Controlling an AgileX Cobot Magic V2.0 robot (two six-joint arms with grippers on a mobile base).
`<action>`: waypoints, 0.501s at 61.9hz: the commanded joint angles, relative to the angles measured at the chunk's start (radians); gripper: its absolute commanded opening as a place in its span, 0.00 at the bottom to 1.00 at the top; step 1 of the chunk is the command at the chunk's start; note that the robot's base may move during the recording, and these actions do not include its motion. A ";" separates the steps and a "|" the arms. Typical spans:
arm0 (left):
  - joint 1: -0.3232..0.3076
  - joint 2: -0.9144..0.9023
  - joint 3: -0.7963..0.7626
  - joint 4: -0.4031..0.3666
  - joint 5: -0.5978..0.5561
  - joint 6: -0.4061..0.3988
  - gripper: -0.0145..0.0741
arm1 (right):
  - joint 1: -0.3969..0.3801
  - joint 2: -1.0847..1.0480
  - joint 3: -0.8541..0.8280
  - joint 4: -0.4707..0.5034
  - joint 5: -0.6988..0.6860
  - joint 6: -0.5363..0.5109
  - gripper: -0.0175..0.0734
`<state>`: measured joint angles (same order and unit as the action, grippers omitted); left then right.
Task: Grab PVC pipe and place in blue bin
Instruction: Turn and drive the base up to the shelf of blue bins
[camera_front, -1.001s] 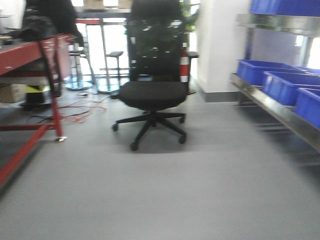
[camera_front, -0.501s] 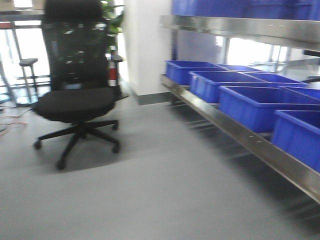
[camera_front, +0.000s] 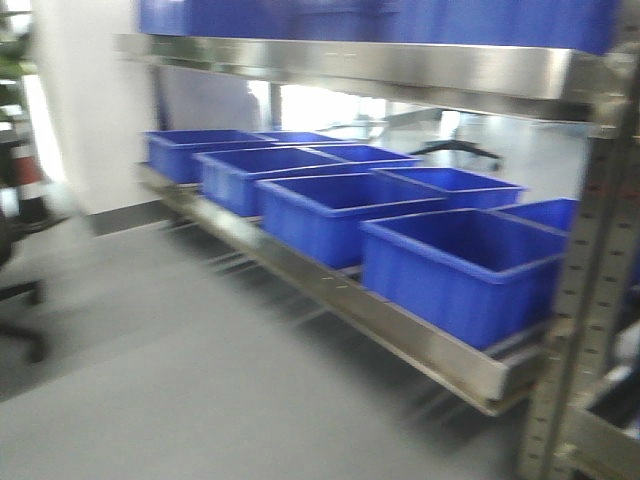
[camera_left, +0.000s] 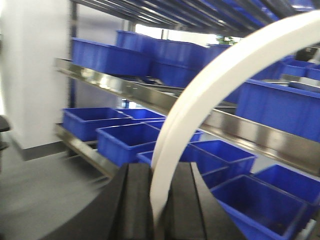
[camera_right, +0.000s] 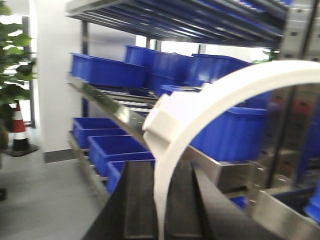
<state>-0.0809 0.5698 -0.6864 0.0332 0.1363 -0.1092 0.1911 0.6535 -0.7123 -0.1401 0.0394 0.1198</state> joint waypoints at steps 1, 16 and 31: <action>-0.001 -0.006 -0.002 0.001 -0.020 -0.009 0.04 | 0.002 -0.001 0.004 -0.008 -0.025 -0.004 0.02; -0.001 -0.006 -0.002 0.001 -0.020 -0.009 0.04 | 0.002 -0.001 0.004 -0.008 -0.025 -0.004 0.02; -0.001 -0.006 -0.002 0.001 -0.020 -0.009 0.04 | 0.002 -0.001 0.004 -0.008 -0.025 -0.004 0.02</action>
<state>-0.0809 0.5698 -0.6864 0.0332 0.1363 -0.1092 0.1911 0.6535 -0.7123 -0.1401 0.0394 0.1198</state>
